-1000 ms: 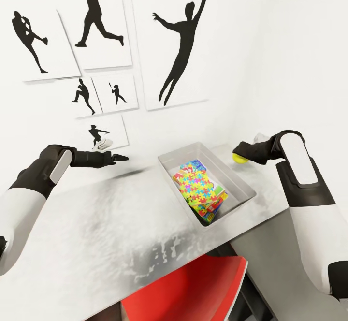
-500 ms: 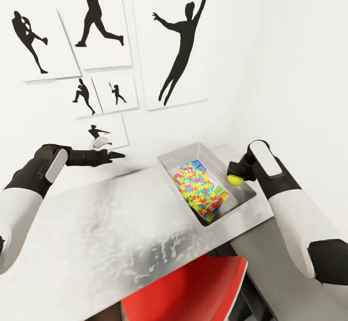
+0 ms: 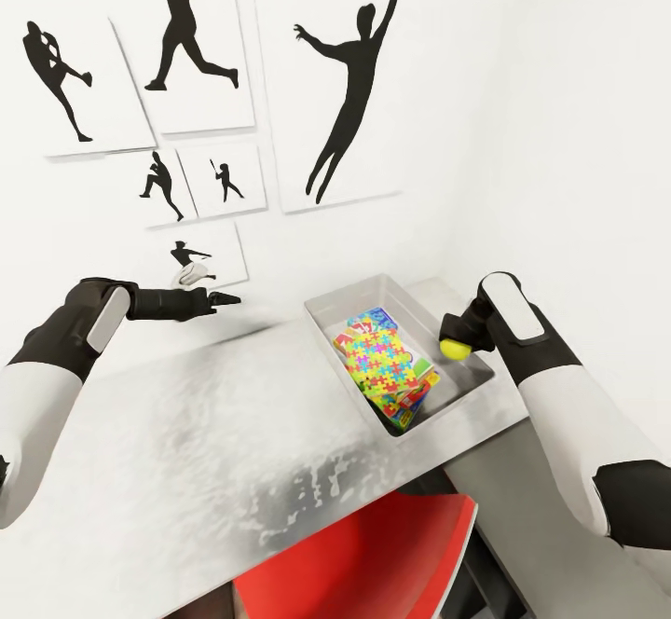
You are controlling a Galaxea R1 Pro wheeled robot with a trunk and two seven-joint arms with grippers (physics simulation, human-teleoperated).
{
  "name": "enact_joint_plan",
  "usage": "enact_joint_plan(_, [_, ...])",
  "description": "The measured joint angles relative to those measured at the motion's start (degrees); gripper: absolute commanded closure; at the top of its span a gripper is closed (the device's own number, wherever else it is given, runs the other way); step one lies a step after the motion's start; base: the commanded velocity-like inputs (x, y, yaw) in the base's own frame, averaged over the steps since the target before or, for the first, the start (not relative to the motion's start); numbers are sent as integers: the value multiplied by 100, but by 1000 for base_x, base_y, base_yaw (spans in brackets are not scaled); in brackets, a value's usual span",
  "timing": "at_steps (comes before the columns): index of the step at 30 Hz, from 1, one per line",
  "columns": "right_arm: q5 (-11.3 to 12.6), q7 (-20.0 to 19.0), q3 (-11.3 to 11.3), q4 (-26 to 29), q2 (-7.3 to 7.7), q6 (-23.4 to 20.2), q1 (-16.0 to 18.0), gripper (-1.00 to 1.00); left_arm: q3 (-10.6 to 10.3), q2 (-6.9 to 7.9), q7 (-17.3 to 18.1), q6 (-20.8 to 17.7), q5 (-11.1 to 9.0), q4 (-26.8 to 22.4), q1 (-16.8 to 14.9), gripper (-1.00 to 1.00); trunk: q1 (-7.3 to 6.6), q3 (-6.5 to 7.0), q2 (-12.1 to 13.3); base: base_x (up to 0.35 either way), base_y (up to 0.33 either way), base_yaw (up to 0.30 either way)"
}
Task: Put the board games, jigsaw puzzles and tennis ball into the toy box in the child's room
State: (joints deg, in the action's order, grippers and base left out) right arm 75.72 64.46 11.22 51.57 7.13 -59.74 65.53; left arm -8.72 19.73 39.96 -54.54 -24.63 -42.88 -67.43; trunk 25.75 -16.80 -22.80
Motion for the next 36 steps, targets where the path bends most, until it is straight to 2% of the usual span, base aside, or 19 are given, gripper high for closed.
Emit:
enact_joint_plan(15, [-1, -9, 33, -10, 1, 0, -21, 100, -1, -8, -7, 9, 8, 0, 0, -100, 0, 0, 0, 0, 0, 0])
enact_joint_plan(23, [-1, -12, 19, -543, -8, -2, -13, 100, -1, -9, -9, 9, 9, 0, 1, -100, 0, 0, 0, 0, 0, 0])
enact_joint_plan(36, [0, -11, 27, -618, -8, -2, -12, 100, -9, -10, -10, 10, 9, 9, 2, -100, 0, 0, 0, 0, 0, 0])
